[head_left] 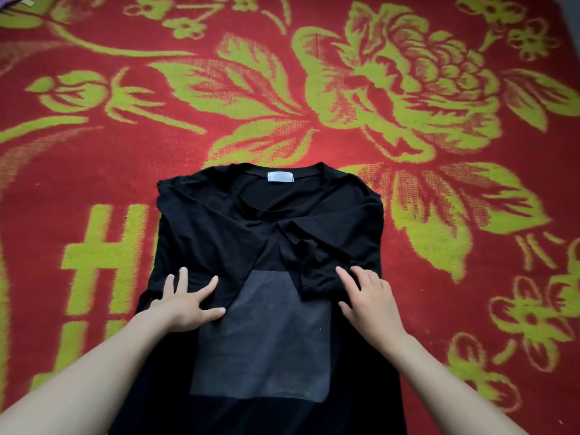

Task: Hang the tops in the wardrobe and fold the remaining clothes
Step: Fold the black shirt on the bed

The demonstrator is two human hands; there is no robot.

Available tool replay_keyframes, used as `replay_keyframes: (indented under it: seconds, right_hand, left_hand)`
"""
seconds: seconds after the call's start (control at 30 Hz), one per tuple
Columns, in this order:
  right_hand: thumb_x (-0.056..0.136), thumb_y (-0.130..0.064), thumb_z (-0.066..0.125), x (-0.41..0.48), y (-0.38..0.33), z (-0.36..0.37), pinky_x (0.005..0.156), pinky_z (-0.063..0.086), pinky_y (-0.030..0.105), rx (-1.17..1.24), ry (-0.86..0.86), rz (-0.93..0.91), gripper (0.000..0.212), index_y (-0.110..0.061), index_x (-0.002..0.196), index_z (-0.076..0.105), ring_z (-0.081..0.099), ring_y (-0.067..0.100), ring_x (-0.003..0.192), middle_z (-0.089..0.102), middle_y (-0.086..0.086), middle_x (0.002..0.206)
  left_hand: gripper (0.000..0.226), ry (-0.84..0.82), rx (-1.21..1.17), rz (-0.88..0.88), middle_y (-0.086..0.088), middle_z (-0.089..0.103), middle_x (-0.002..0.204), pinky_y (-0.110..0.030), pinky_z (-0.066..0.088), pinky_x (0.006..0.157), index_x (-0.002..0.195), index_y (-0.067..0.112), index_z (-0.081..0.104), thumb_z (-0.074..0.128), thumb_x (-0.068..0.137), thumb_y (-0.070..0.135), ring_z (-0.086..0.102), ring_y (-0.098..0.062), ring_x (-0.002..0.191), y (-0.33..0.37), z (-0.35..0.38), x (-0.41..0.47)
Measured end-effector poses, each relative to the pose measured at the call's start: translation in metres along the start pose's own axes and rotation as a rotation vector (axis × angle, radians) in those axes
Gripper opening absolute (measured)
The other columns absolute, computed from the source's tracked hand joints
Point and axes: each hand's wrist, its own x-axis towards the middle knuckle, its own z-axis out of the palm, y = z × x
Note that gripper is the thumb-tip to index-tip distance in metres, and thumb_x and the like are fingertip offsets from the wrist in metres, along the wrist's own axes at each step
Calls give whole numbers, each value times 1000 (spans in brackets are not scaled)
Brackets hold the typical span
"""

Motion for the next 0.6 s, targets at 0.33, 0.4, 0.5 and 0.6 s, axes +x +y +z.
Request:
replay_keyframes:
  seconds: [0.33, 0.4, 0.5, 0.6]
  right_hand:
    - [45, 3, 79, 3, -12, 20, 47, 39, 30, -8, 208, 4, 26, -12, 58, 61, 52, 26, 54, 53, 7, 60]
    - [57, 3, 66, -5, -13, 28, 50, 43, 31, 42, 277, -51, 16, -11, 63, 62, 57, 28, 59, 58, 8, 69]
    - [58, -2, 71, -16, -14, 38, 52, 48, 30, 104, 257, -102, 17, -11, 73, 68, 62, 28, 66, 65, 8, 78]
    - [56, -2, 77, -20, -6, 40, 56, 48, 30, 240, 282, -42, 32, -7, 87, 72, 66, 24, 68, 68, 4, 79]
  left_hand:
    - [27, 780, 268, 61, -11, 63, 103, -40, 43, 79, 98, 22, 72, 56, 88, 41, 55, -33, 99, 54, -18, -23]
    - [16, 960, 30, 243, -13, 64, 85, -39, 46, 66, 82, 13, 72, 63, 82, 26, 59, -34, 81, 88, -13, -26]
    - [25, 458, -616, 184, -9, 65, 102, -35, 47, 83, 108, 14, 64, 58, 88, 28, 60, -29, 100, 138, -2, -18]
    - [30, 325, -1012, 113, -10, 65, 99, -37, 49, 85, 106, 7, 60, 67, 82, 25, 62, -29, 93, 165, 20, -9]
